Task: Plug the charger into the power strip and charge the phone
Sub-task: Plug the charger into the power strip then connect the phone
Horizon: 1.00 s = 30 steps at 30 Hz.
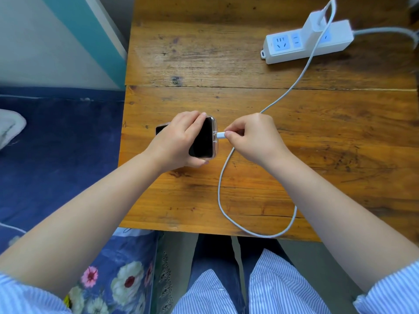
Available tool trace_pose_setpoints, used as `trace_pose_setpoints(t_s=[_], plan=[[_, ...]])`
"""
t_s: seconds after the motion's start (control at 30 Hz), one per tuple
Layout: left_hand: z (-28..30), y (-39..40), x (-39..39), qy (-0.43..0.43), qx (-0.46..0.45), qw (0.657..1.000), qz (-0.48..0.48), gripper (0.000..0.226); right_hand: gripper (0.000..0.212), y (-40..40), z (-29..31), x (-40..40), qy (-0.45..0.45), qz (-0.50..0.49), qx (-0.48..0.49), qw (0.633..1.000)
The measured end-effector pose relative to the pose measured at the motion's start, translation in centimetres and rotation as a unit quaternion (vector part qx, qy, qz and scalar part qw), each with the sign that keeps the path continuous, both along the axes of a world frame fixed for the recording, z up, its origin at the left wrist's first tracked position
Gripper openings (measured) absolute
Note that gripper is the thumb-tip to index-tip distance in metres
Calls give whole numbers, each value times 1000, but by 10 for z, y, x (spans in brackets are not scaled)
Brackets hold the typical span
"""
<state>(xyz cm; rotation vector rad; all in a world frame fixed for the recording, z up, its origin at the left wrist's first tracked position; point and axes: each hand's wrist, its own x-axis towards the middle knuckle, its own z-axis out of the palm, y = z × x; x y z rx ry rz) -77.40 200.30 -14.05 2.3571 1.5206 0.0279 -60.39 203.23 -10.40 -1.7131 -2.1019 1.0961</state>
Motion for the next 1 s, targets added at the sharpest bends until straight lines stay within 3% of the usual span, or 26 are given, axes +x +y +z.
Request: trace_pose_setpoints(t_s=[0.47, 0.63, 0.83, 1.0], plan=[[0, 1, 6, 33, 8, 999, -28, 96, 15, -5, -17, 0, 19, -33, -55, 998], [-1, 2, 6, 84, 20, 993, -80, 95, 15, -8, -29, -2, 50, -42, -105, 992], [-13, 8, -3, 100, -18, 992, -71, 93, 14, -5, -47, -3, 86, -58, -175, 979], [-27, 43, -12, 151, -49, 984, -84, 92, 19, -1, -62, -4, 53, -49, -134, 988]])
